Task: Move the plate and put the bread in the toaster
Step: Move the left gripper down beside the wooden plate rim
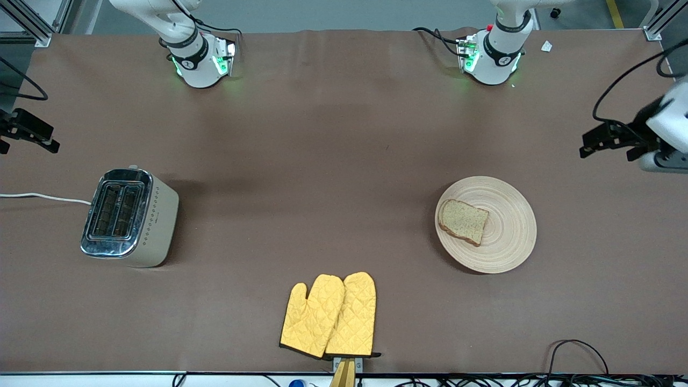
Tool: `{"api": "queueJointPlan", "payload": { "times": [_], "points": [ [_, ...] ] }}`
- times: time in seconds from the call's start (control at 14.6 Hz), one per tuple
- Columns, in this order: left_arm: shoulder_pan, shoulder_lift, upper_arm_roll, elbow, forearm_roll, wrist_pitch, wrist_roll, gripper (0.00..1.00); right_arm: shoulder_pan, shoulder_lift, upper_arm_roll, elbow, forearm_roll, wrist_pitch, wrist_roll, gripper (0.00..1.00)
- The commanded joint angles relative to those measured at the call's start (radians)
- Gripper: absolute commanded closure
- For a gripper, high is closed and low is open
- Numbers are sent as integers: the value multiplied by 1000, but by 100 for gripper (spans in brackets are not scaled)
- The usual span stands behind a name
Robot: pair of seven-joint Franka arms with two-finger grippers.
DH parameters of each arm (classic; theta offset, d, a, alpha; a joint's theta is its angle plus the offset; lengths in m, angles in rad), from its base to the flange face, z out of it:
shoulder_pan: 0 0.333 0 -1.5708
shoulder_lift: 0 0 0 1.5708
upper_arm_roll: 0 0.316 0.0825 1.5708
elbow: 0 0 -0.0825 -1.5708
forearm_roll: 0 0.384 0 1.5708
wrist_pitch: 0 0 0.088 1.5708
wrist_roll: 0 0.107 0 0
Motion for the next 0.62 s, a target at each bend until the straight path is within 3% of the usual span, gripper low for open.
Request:
{"api": "queueJointPlan", "payload": {
  "times": [0.0,0.27,0.55],
  "points": [
    [90,96,-2,18,-97,2,78,0,0,0,3,9,-15,-12,2,0],
    [220,313,-2,20,-304,29,280,0,-6,0,0,6,-15,-40,2,0],
    [260,527,-3,26,-450,82,457,0,-8,2,0,23,-18,-53,2,0]
  ]
}}
